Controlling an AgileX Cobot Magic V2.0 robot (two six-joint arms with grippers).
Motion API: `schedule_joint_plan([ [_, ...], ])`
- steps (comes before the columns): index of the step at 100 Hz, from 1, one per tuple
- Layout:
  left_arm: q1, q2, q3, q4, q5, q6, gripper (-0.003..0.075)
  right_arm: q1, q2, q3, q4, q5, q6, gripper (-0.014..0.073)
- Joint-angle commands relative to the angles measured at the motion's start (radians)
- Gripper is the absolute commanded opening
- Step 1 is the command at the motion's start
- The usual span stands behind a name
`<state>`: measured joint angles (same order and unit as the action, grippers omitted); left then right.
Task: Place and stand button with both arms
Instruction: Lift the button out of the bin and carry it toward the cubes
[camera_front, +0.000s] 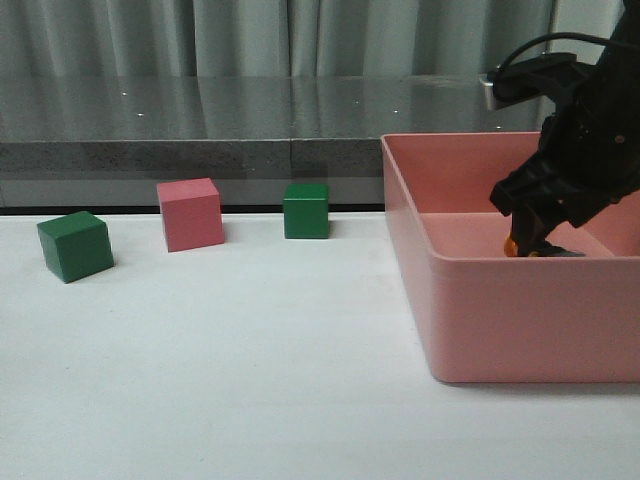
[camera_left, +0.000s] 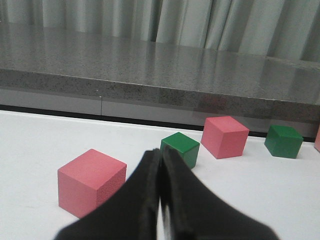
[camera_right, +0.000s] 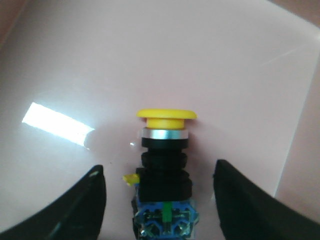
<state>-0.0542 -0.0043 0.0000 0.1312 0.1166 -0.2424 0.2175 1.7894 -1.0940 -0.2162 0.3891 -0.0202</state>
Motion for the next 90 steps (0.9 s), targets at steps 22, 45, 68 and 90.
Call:
schedule_joint_plan([
  [22, -0.001, -0.03, 0.045, -0.009, -0.079, -0.008, -0.002, -0.022, 0.025, -0.031, -0.021, -0.017, -0.002, 0.0465],
  [45, -0.001, -0.03, 0.045, -0.009, -0.079, -0.008, -0.002, -0.022, 0.025, -0.031, -0.02, 0.011, -0.002, 0.018],
  [68, -0.001, -0.03, 0.045, -0.009, -0.079, -0.008, -0.002, -0.002, -0.088, -0.072, -0.02, 0.034, -0.002, 0.0174],
  [90, -0.001, -0.03, 0.045, -0.009, -0.079, -0.008, -0.002, 0.147, -0.194, -0.192, -0.013, 0.097, -0.117, 0.0174],
])
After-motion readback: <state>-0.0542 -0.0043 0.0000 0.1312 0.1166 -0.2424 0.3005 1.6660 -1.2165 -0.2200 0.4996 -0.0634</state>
